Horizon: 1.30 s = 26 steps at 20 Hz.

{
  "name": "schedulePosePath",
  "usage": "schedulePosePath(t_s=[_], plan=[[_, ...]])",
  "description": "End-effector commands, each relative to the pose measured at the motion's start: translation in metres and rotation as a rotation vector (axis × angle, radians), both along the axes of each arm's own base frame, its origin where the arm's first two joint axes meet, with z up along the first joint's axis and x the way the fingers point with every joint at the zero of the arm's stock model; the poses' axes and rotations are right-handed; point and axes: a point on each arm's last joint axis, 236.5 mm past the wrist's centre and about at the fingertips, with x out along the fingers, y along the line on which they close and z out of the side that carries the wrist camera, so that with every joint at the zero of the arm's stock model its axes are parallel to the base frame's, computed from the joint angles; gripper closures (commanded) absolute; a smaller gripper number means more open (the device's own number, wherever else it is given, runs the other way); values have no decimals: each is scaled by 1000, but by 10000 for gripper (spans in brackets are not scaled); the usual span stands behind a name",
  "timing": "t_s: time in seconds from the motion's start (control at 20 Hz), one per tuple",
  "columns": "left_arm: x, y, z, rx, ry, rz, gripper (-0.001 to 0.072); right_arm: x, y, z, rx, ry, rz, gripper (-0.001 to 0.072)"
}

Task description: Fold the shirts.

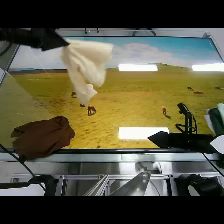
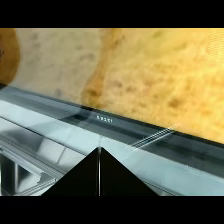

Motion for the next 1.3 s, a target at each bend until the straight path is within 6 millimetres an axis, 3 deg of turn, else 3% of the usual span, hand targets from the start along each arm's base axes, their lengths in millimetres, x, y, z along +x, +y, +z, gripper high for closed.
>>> schedulePosePath(t_s=[0.0,0.2,0.25,0.35,0.4,0.55,0.6,0.65,0.7,0.8,0.95,1.1,1.25], plan=[[-46,-60,31,-40,-74,-135,682,10,-6,14,-47,-72,25,693],[-58,-86,-52,40,120,-189,684,30,-16,48,-115,-194,33,693],[-60,-89,-65,43,156,-189,643,35,-19,56,-133,-224,33,693],[-57,-85,-85,49,209,-169,73,37,-20,68,-140,-247,43,693],[-55,-78,-92,54,233,-159,3,37,-19,72,-136,-253,45,693],[-57,-49,-121,73,348,-136,27,29,-16,69,-129,-223,68,693],[-61,-42,-136,78,401,-132,196,29,-16,69,-131,-221,70,693],[-67,-35,-154,83,462,-131,539,30,-16,67,-134,-216,70,692],[-78,-32,-172,94,505,-157,705,30,-16,65,-134,-206,71,693],[-102,-16,-222,182,628,-140,704,32,-15,56,-134,-169,74,692],[-134,41,-295,449,746,20,703,35,-14,42,-142,-115,78,692],[-167,117,-331,668,873,164,683,37,-14,28,-150,-61,82,693],[-186,175,-350,722,971,314,684,39,-12,18,-147,-19,83,693]])
